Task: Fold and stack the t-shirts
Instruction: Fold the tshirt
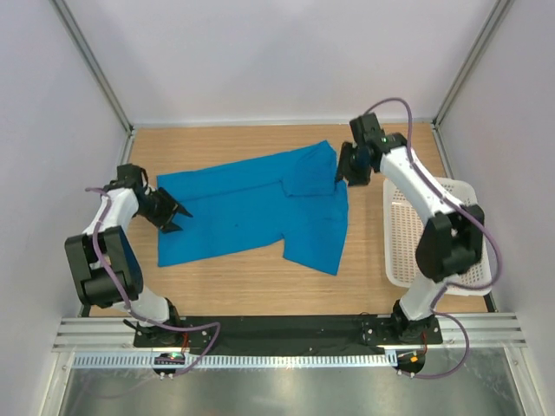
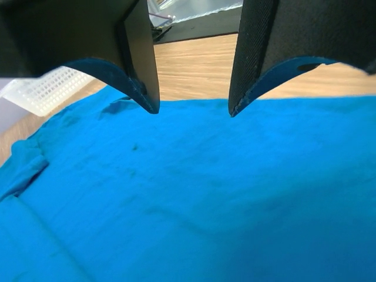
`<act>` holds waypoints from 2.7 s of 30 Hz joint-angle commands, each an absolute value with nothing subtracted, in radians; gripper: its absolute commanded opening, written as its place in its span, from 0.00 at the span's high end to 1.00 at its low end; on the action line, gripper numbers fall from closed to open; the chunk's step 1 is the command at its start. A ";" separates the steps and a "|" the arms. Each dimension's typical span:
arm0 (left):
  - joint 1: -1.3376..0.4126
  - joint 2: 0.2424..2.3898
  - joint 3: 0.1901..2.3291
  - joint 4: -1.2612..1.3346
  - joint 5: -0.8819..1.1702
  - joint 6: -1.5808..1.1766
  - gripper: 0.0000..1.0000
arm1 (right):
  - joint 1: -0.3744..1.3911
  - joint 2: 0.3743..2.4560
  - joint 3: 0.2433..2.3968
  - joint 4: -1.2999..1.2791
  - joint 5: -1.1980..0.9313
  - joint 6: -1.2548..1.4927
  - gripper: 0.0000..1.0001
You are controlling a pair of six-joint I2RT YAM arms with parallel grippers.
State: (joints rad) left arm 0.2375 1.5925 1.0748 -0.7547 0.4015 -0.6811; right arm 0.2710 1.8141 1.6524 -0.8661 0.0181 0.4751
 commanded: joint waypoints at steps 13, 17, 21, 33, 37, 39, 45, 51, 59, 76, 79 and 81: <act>0.408 1.399 0.841 -0.920 0.111 -0.741 0.43 | 0.405 1.310 0.891 -0.815 -0.133 0.405 0.51; 0.436 1.408 0.862 -0.956 0.009 -0.775 0.44 | 0.406 1.312 0.867 -0.795 -0.173 0.410 0.51; 0.460 1.402 0.858 -0.956 -0.051 -0.816 0.44 | 0.407 1.307 0.847 -0.778 -0.144 0.411 0.51; 0.463 1.568 0.877 -0.874 -0.048 -0.830 0.49 | 0.408 1.365 0.857 -0.749 -0.155 0.434 0.50; 0.465 1.617 0.902 -0.862 -0.063 -0.813 0.56 | 0.407 1.391 0.854 -0.700 -0.201 0.454 0.49; 0.466 1.635 0.908 -0.853 -0.058 -0.805 0.62 | 0.407 1.408 0.839 -0.670 -0.239 0.472 0.46; 0.465 1.657 0.910 -0.839 -0.051 -0.767 0.85 | 0.411 1.460 0.815 -0.594 -0.262 0.549 0.40; 0.465 1.643 0.879 -0.830 -0.040 -0.739 0.98 | 0.489 1.462 0.785 -0.630 -0.178 0.603 0.45; 0.465 1.629 0.845 -0.807 -0.008 -0.739 1.00 | 0.540 1.485 0.798 -0.667 -0.037 0.627 0.49; 0.463 1.614 0.861 -0.819 -0.006 -0.716 1.00 | 0.514 1.618 0.948 -0.675 0.051 0.561 0.50; 0.465 1.608 0.867 -0.827 -0.006 -0.712 1.00 | 0.514 1.631 0.936 -0.683 0.046 0.584 0.53; 0.465 1.608 0.867 -0.828 -0.006 -0.710 1.00 | 0.514 1.617 0.911 -0.683 0.057 0.597 0.56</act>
